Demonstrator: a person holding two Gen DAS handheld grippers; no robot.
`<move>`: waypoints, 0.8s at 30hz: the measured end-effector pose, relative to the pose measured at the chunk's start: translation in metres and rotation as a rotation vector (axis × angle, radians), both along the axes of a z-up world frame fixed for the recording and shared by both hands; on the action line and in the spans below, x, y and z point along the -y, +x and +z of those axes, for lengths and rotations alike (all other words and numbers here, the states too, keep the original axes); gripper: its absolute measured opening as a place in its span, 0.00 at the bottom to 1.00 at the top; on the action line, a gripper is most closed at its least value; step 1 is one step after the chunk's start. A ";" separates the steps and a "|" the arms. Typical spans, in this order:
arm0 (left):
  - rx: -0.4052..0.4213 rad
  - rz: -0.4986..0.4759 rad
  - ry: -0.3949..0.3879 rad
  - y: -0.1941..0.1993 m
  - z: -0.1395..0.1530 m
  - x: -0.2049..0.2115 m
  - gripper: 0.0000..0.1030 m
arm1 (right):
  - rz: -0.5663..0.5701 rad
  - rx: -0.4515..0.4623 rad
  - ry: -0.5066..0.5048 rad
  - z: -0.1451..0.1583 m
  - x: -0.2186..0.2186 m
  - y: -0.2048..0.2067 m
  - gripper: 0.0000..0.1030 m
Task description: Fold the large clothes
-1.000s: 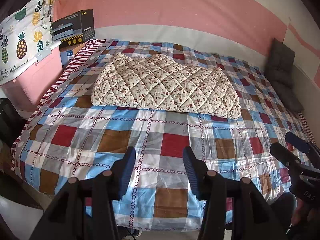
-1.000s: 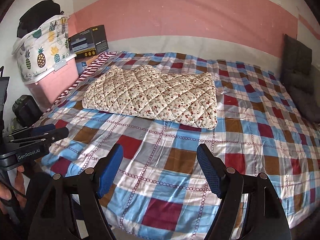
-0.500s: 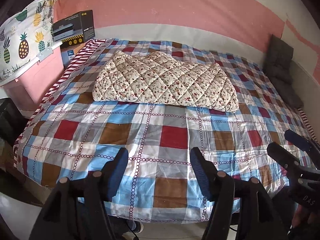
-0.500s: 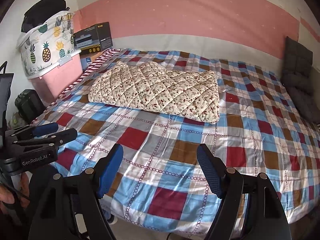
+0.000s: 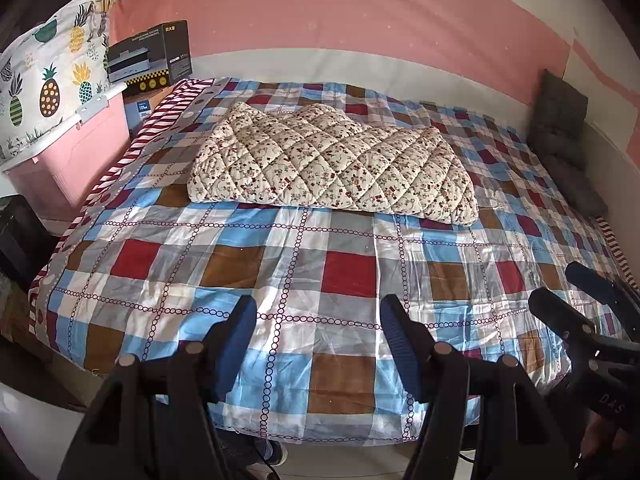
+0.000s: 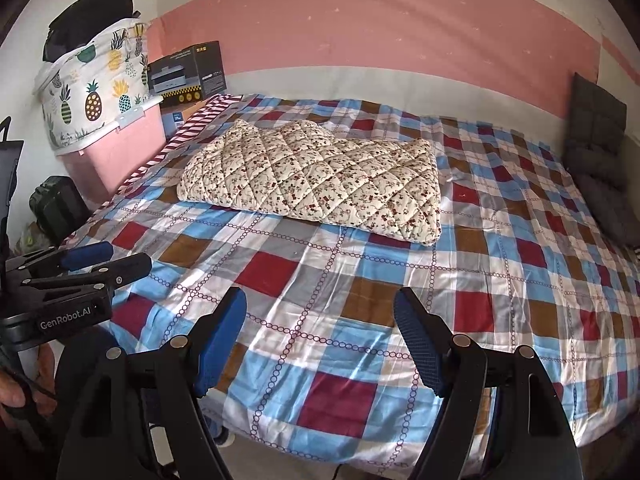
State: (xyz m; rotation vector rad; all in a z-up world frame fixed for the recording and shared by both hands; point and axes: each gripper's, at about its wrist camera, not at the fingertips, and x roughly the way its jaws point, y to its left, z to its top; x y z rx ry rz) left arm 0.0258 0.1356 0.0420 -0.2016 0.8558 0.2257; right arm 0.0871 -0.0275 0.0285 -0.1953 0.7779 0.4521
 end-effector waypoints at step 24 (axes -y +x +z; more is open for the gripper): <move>0.021 -0.011 -0.041 -0.004 0.003 0.008 0.64 | 0.006 0.007 -0.004 0.000 0.001 0.002 0.74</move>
